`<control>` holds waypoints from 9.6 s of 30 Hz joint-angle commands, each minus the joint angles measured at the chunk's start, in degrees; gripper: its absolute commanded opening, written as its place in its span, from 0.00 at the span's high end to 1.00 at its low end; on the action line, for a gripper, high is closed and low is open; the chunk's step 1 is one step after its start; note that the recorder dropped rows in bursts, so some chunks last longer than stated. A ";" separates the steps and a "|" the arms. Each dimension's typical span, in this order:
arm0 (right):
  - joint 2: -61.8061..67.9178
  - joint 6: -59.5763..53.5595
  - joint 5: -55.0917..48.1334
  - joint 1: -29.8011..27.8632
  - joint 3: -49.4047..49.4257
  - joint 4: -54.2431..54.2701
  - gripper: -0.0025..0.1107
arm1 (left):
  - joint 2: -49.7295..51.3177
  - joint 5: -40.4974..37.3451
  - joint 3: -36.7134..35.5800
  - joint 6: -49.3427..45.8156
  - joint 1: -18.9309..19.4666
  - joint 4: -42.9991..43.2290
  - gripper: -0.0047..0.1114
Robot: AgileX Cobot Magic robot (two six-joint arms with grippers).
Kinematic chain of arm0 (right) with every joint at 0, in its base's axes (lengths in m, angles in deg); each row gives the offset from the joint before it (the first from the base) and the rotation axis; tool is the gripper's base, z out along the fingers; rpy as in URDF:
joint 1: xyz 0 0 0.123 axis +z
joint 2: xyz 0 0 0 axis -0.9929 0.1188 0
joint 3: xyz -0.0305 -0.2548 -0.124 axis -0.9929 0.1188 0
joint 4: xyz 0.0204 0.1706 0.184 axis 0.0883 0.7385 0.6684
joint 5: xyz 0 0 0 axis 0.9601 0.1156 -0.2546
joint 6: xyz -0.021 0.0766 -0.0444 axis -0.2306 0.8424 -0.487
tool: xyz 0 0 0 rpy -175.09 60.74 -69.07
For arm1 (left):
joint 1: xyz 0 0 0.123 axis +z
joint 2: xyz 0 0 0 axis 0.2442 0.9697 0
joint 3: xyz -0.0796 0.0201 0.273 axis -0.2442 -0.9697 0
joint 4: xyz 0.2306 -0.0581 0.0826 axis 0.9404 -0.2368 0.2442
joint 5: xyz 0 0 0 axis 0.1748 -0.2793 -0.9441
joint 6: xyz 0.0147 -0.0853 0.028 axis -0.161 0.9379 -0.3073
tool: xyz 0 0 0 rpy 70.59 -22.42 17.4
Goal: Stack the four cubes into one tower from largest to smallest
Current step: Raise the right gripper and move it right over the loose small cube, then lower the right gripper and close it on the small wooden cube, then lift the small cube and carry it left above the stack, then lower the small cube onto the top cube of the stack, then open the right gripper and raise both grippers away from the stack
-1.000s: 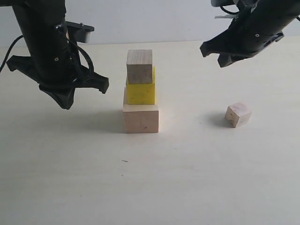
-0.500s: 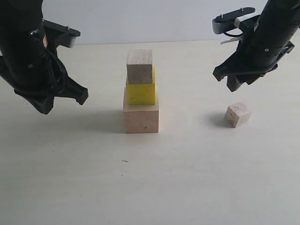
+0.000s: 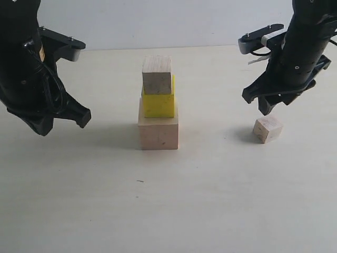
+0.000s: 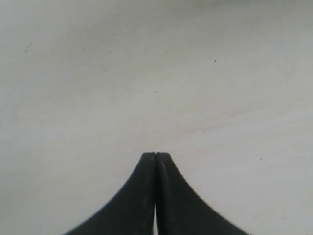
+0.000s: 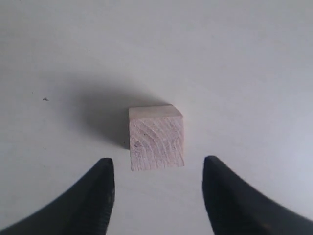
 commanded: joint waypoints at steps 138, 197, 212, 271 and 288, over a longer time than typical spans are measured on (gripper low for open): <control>5.13 -115.80 -16.61 -3.96 -3.83 96.79 0.98 | -19.90 4.95 -1.96 -10.52 0.07 -14.86 0.96; 8.47 -115.72 -16.61 -2.72 -3.10 97.43 0.98 | -19.90 5.20 -1.96 -10.74 0.07 -14.84 0.96; 9.28 -115.72 -16.61 -2.60 -3.10 96.58 0.98 | -19.90 5.20 -1.96 -10.74 0.07 -14.84 0.96; 3.52 -108.08 -16.61 -2.60 -3.23 97.83 0.44 | -19.90 5.20 -1.96 -10.74 0.07 -14.84 0.96; -10.50 -66.37 1.92 -2.99 -3.23 80.72 0.98 | -19.90 11.87 -1.96 -10.55 0.07 -14.84 0.96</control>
